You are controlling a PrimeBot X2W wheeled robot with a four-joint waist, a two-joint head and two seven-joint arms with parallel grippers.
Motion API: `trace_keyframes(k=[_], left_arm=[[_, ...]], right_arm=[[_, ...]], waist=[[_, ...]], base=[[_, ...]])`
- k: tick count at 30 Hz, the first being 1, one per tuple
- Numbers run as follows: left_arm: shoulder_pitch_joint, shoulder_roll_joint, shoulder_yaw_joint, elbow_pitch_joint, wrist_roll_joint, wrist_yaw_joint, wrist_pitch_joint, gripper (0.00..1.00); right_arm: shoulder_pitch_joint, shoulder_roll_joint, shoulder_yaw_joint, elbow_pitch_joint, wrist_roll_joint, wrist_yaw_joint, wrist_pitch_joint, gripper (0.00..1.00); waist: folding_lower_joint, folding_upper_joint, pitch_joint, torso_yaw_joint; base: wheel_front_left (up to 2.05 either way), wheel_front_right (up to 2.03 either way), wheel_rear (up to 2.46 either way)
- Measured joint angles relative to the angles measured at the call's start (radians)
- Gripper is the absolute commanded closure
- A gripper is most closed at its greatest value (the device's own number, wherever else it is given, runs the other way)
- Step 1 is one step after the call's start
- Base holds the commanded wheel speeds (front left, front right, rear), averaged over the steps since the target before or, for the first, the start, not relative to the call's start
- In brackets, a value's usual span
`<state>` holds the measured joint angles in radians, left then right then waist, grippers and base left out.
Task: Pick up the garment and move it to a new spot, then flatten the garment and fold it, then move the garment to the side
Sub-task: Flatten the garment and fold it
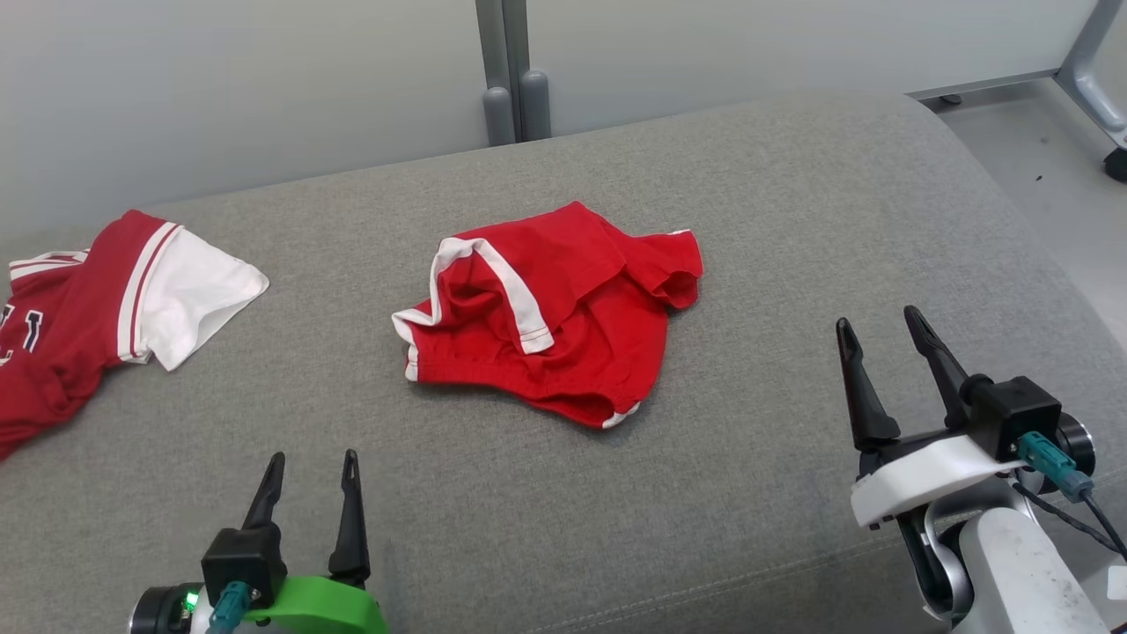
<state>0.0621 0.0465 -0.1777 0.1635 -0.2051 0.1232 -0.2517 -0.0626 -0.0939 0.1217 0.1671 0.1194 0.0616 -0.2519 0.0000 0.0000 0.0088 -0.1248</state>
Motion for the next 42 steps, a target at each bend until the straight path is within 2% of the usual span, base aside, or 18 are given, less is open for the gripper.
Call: trace_keyframes(k=[4, 8, 15, 18, 27, 35, 42], left_arm=[[0.000, 0.001, -0.048, 0.010, -0.006, -0.012, 0.000, 0.00], [-0.008, 0.000, -0.132, 0.038, -0.011, -0.041, 0.000, 0.00], [-0.086, 0.001, -0.257, 0.117, -0.019, -0.079, 0.009, 0.00], [-0.133, 0.001, -0.292, 0.155, 0.007, -0.080, 0.016, 0.00], [-0.247, 0.001, -0.369, 0.192, -0.014, -0.080, 0.022, 0.00], [-0.312, 0.000, -0.384, 0.287, -0.014, -0.068, 0.021, 0.00], [-0.364, -0.001, -0.413, 0.360, -0.014, -0.060, 0.021, 0.00]], right_arm=[[0.000, 0.002, 0.019, 0.002, -0.006, 0.009, 0.000, 0.00], [0.000, 0.002, 0.020, 0.002, -0.006, 0.012, 0.000, 0.00], [-0.011, 0.002, 0.026, 0.001, -0.006, 0.017, 0.000, 0.00], [-0.022, 0.003, 0.027, 0.000, -0.006, 0.018, 0.000, 0.00], [-0.057, 0.009, 0.032, -0.006, -0.006, 0.026, 0.000, 0.00], [-0.093, 0.018, 0.030, -0.008, -0.004, 0.026, 0.000, 0.00], [-0.094, 0.023, 0.017, -0.009, 0.002, 0.025, 0.000, 0.00]], waist=[[0.0000, 0.0000, 0.001, -0.014], [0.0000, 0.0000, 0.006, -0.032], [0.0000, 0.0000, 0.034, -0.068], [0.0000, 0.0000, 0.051, -0.088], [0.0000, 0.0000, 0.109, -0.160], [0.0000, 0.0000, 0.165, -0.241], [0.0000, 0.0000, 0.200, -0.283]], base=[[0.00, 0.00, 0.00], [0.00, 0.00, 0.00], [0.00, 0.00, 0.00], [0.00, 0.00, 0.00], [0.00, 0.00, 0.00], [0.00, 0.00, 0.00], [0.00, 0.00, 0.00]])
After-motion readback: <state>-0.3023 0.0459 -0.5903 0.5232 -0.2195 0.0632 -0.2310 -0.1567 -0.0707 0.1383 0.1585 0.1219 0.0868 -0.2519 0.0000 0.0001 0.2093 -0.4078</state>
